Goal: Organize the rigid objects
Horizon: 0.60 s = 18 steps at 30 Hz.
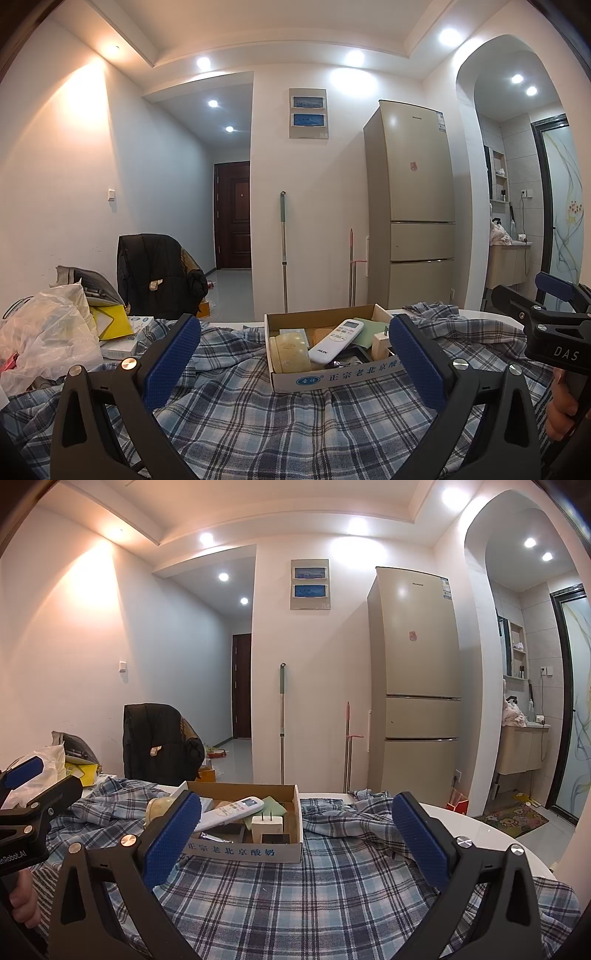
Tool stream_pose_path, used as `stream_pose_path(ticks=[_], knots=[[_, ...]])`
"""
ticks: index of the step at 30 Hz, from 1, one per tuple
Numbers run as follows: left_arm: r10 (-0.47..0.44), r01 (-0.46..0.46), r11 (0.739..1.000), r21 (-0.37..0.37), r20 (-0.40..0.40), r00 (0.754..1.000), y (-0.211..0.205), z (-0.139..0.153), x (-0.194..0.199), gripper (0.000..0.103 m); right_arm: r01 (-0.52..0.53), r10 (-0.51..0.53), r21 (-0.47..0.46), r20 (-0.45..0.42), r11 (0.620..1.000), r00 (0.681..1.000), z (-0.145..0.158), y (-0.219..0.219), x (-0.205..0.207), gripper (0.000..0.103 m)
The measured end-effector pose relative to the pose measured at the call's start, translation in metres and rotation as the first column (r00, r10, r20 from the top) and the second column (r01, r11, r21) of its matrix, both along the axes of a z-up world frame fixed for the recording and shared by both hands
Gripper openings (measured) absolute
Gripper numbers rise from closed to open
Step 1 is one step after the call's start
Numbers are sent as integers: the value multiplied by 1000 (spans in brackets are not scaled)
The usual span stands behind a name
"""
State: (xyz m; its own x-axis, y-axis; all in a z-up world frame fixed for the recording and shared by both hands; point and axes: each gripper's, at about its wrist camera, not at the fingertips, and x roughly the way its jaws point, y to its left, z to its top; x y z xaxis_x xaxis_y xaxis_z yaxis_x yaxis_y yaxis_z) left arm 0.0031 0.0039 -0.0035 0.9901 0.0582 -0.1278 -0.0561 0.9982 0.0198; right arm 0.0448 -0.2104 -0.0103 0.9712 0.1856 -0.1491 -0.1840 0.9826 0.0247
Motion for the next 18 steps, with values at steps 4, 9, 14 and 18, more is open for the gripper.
stream_pose_path(ticks=[4, 9, 14, 18], knots=[[0, 0, 1000, 0, 0, 1000, 0, 0, 0, 103, 0, 0, 0, 0, 1000, 1000, 0, 0, 0, 103], [0, 0, 1000, 0, -1, 1000, 0, 0, 0, 103, 4, -4, 1, -3, 1000, 1000, 0, -1, -1, 103], [0, 0, 1000, 1, -2, 1000, 0, 0, 0, 103, 10, -10, 1, -2, 1000, 1000, 1, -2, -2, 103], [0, 0, 1000, 1, 1, 1000, 0, 0, 0, 103, 10, -10, 2, -2, 1000, 1000, 1, -2, -2, 103]])
